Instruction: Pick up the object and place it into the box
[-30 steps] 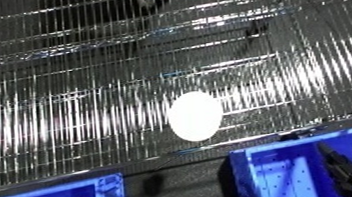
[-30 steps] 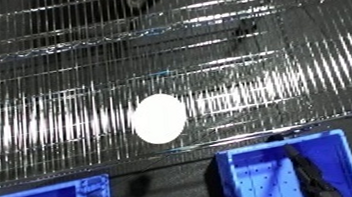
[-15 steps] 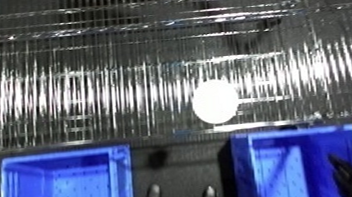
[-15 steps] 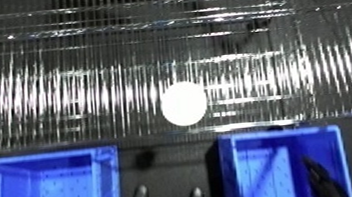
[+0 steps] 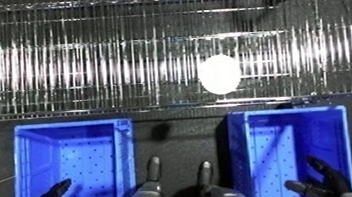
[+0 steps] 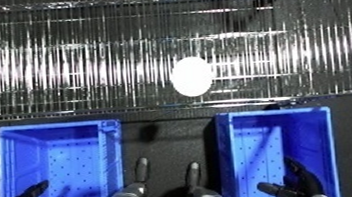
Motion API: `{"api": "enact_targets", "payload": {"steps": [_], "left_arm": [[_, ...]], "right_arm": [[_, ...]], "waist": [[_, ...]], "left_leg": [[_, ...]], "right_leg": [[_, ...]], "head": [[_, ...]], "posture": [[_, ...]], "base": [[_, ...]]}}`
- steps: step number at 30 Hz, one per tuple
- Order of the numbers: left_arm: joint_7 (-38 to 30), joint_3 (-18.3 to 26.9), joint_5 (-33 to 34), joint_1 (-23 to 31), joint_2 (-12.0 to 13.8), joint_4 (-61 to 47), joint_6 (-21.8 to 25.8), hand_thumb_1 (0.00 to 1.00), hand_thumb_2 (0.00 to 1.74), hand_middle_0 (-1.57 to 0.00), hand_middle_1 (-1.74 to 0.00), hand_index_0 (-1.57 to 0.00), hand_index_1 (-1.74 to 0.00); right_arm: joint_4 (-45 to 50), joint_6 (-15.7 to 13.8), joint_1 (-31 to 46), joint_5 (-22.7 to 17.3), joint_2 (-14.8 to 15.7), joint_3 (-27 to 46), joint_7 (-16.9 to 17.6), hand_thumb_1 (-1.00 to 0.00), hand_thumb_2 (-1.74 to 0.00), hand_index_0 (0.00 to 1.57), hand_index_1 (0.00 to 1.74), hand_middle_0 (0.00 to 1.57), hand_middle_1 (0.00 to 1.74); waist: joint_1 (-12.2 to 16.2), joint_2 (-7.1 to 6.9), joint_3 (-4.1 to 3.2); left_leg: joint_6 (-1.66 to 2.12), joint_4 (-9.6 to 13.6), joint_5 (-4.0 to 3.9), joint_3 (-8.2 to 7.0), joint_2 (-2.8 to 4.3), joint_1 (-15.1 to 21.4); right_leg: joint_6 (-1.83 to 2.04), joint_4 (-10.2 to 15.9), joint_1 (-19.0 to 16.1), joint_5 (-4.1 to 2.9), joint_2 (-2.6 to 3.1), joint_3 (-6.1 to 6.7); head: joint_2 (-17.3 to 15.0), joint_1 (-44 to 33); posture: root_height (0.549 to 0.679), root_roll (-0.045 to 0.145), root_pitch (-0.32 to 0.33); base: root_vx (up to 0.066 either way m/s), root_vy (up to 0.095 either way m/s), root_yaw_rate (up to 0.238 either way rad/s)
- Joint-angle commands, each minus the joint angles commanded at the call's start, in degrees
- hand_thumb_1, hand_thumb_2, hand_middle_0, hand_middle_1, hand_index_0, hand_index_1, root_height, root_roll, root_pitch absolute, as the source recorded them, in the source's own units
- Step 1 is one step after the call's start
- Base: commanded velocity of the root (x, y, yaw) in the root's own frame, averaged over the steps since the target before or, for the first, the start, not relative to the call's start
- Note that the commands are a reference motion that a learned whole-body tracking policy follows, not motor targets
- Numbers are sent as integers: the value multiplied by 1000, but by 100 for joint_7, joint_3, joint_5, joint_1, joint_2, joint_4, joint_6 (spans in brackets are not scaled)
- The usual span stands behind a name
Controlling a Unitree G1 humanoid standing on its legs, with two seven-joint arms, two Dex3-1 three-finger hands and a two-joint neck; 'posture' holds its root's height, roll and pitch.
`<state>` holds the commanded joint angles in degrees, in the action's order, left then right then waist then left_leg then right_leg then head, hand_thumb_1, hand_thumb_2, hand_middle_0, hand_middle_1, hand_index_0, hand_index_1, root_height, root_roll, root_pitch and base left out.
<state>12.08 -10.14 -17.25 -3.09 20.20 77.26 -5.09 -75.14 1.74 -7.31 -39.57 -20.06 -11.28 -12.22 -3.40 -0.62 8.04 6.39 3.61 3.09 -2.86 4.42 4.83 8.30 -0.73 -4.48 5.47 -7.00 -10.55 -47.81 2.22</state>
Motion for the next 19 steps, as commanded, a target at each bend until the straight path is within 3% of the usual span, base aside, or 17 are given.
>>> {"api": "enact_targets", "payload": {"steps": [4,11,15,19], "left_arm": [[-12,32,20,-11,-7,27,13,0,0,0,0,0,0],[-9,59,51,-15,-33,66,44,0,0,0,0,0,0],[0,58,53,-31,-55,86,48,0,0,0,0,0,0],[23,53,138,-20,-74,112,44,0,0,0,0,0,0]], "right_arm": [[-182,44,43,58,39,47,-18,0,0,0,0,0,0],[-299,-118,77,86,67,136,70,0,0,0,0,0,0],[-326,-239,81,113,78,168,160,0,0,0,0,0,0],[-369,-203,114,228,88,181,-33,0,0,0,0,0,0]], "waist": [[10,25,-118],[49,45,-273],[73,65,-344],[103,74,-400]], "left_leg": [[19,131,-28,-27,32,107],[50,139,31,-93,89,188],[63,139,50,-139,125,213],[77,139,47,-186,169,236]], "right_leg": [[33,211,-121,-100,-8,-11],[89,536,-283,-272,-32,-17],[115,573,-311,-294,-54,-23],[121,573,-349,-283,-68,-36]], "head": [[-112,12],[-146,-42],[-112,-69],[-107,-38]], "posture": [[675,27,-1],[674,27,-8],[673,26,-11],[672,24,-16]], "base": [[36,7,-24],[14,-6,-57],[4,-10,-76],[14,-5,-31]]}}
